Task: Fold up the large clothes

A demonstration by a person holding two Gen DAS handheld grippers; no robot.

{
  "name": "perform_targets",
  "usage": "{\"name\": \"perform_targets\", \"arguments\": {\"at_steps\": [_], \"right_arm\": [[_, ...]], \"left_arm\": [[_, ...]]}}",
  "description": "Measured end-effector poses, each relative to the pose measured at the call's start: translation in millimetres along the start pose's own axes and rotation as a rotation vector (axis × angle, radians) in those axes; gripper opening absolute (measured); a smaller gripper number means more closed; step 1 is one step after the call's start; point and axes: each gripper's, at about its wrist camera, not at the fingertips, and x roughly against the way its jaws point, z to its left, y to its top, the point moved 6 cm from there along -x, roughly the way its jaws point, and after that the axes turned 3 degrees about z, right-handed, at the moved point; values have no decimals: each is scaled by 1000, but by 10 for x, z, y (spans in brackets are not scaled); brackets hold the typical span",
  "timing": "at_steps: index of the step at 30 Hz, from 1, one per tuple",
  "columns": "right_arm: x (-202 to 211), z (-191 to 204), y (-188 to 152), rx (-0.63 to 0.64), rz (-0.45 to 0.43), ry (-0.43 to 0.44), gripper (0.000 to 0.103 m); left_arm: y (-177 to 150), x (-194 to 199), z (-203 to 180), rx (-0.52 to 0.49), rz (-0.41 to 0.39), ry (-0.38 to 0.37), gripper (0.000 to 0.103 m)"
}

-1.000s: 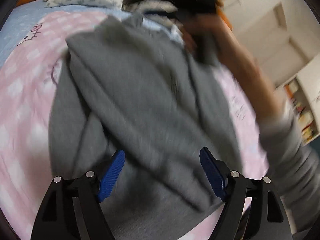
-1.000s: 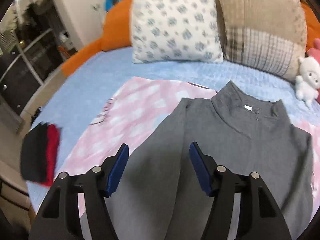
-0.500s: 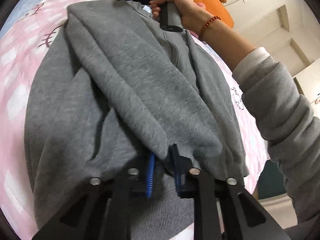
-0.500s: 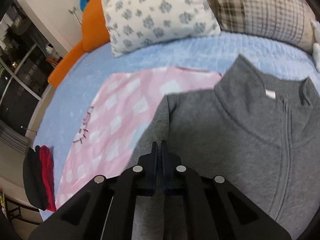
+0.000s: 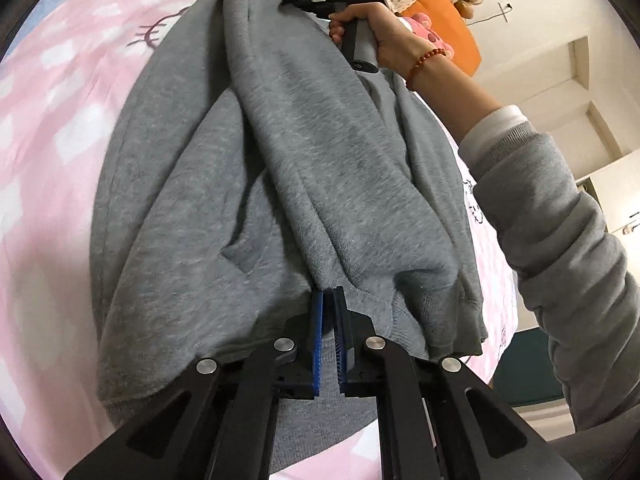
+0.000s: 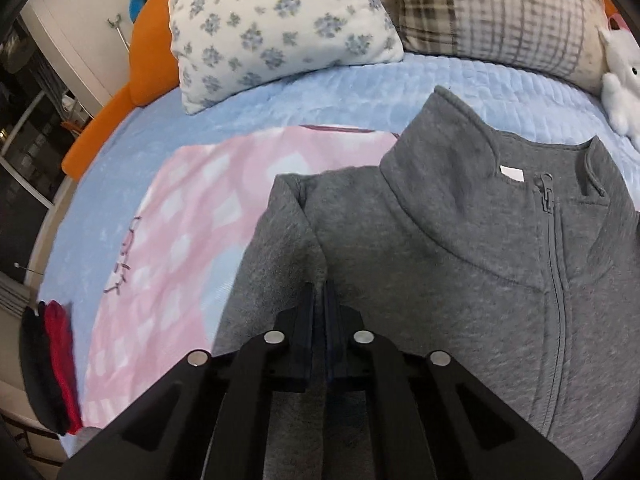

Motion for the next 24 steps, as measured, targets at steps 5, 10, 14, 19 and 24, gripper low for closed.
{"name": "perform_targets", "arguments": {"at_steps": [5,10,14,19,24], "right_arm": [[426,130,-18,81,-20,-64,50],[1545,209,-687,253,-95,-49,66],[2158,289,-1824,261,-49,70,66],[2497,244,-2992,228,26,114,66],[2376,199,-3542,146,95,180,44]], "left_arm": [[89,273,-171,-74,-27,45,30],[295,452,-395,-137,-59,68,57],[193,129,-529,-153,19,38,59],[83,-101,-484,-126,29,99,59],[38,-131,-510,-97,5,90,58]]}}
